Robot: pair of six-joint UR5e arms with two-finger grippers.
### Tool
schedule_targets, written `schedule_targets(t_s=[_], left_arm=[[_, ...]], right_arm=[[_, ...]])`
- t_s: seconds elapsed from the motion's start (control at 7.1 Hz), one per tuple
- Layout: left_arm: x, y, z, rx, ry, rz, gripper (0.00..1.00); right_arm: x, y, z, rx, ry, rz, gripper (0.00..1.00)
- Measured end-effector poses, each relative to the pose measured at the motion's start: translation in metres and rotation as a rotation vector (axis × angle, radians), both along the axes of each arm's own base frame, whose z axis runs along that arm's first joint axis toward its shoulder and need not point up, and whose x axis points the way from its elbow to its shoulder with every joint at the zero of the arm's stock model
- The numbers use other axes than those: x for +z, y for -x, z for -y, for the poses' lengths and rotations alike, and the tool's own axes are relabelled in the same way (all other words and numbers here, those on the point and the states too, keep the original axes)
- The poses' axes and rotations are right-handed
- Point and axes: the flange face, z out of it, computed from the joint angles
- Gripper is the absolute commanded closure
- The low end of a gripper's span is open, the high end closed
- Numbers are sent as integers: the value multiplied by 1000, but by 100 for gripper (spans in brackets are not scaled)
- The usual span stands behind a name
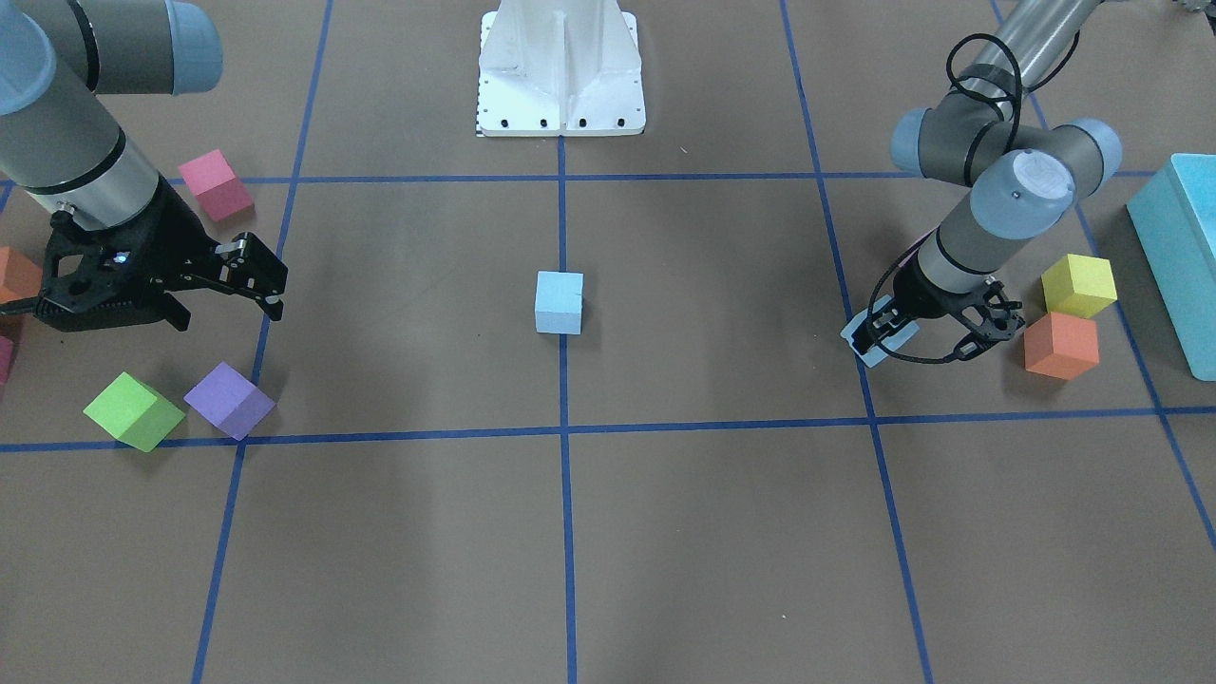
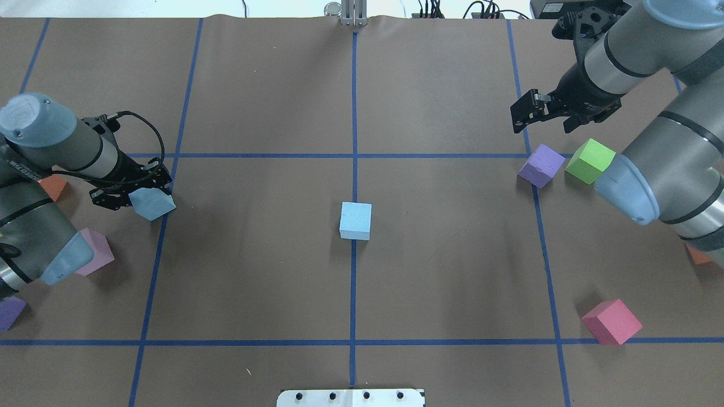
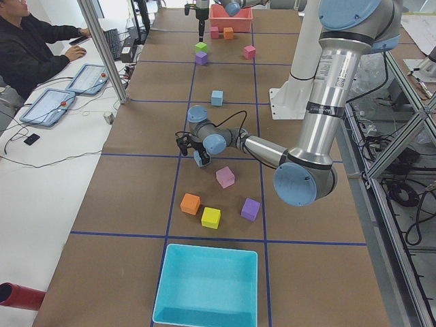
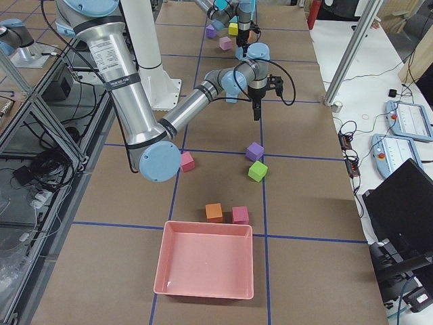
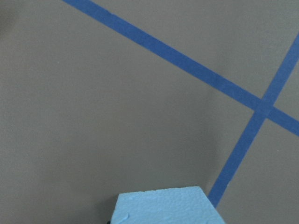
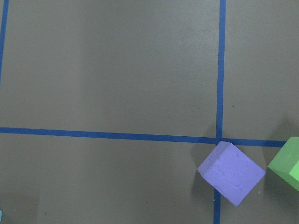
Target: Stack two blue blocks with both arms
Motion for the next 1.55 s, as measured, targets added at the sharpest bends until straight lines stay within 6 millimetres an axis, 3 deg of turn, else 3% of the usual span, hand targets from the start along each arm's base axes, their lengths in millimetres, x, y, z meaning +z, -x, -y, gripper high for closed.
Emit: schedule_targets(t_s=[0.56,0.85,0.99,1.27,1.55], left_arm=[[1,1,-1,-6,0,4,47],[-13,4,-4,-1,-27,-13,49],[-31,4,-8,3,-56,-35,49],[-85,-22,-22,50,-129,-95,50],[-172,-60,-17,101,-232,-107,50]], right_arm=[[1,-1,0,-3,-4,-2,0],[2,-2,1,-2,-5,-2,0],[2,-4,1,-1,-5,-2,0],[3,-8,0,3,-3,-2,0],[10,-10,-1,4,6,-8,0]])
